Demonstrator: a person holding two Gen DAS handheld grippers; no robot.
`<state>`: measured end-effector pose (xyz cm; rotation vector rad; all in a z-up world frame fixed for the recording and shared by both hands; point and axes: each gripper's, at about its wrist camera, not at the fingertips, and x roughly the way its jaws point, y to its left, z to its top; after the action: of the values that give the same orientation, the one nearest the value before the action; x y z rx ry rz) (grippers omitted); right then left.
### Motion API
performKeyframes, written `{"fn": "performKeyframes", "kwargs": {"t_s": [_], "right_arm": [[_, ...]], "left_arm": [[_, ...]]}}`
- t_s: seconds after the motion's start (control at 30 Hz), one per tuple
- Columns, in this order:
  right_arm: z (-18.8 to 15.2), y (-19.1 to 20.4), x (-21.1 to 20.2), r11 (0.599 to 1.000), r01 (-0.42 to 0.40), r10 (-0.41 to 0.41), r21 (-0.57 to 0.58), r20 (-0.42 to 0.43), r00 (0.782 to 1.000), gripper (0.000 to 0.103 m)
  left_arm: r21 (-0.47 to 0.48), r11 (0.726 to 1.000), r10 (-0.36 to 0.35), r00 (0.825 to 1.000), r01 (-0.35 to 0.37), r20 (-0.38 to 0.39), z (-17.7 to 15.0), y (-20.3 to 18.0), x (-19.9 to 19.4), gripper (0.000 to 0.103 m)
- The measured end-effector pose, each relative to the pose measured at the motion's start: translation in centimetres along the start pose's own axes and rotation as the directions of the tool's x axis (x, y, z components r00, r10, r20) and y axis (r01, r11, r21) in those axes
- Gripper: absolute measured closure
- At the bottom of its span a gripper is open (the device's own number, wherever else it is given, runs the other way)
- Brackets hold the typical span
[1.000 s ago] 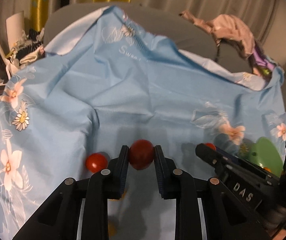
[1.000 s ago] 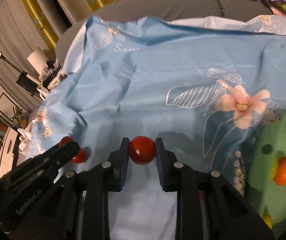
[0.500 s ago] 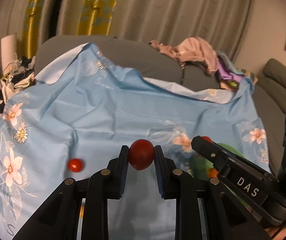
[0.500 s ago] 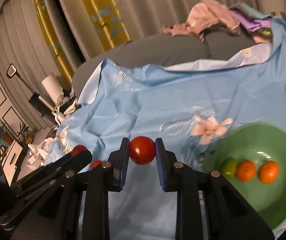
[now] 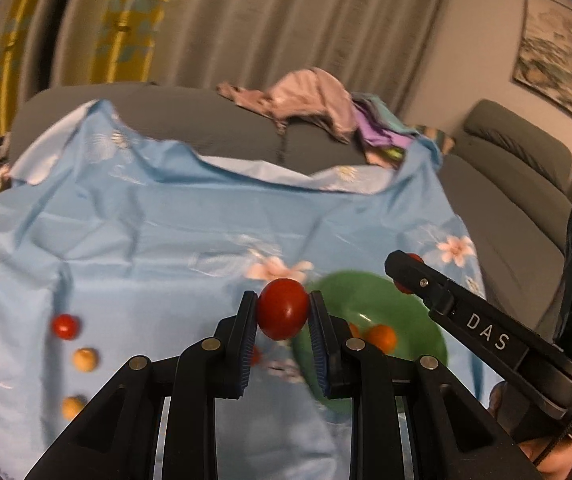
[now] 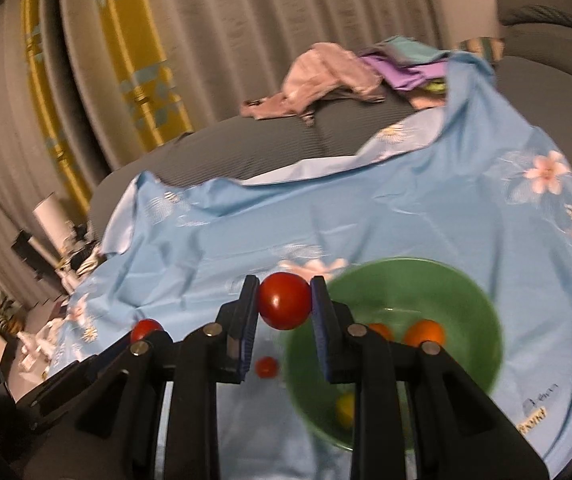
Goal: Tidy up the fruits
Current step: 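Carry the cherry tomatoes over the green bowl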
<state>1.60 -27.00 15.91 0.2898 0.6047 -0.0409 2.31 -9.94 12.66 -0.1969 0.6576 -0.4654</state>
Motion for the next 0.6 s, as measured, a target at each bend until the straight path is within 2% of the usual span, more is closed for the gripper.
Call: {"fn": "performKeyframes", "kwargs": {"t_s": [0.3,0.6], "right_arm": [[-0.8,-4.1,-0.3,0.989,0.130,-0.128,0.073,-0.026,0.991,0.076],[-1.2,-6.6,1.8,0.977,0.180,-0.168,0.114,-0.106,0.980,0.076]], "left_arm": [[0.044,0.994,-0.099,0.990,0.104,-0.101,-1.8,-3.7,3.5,0.078],[0.036,0.988,-0.138,0.970,0.148,-0.201,-3.2,-5.1,7.0,0.078]]}}
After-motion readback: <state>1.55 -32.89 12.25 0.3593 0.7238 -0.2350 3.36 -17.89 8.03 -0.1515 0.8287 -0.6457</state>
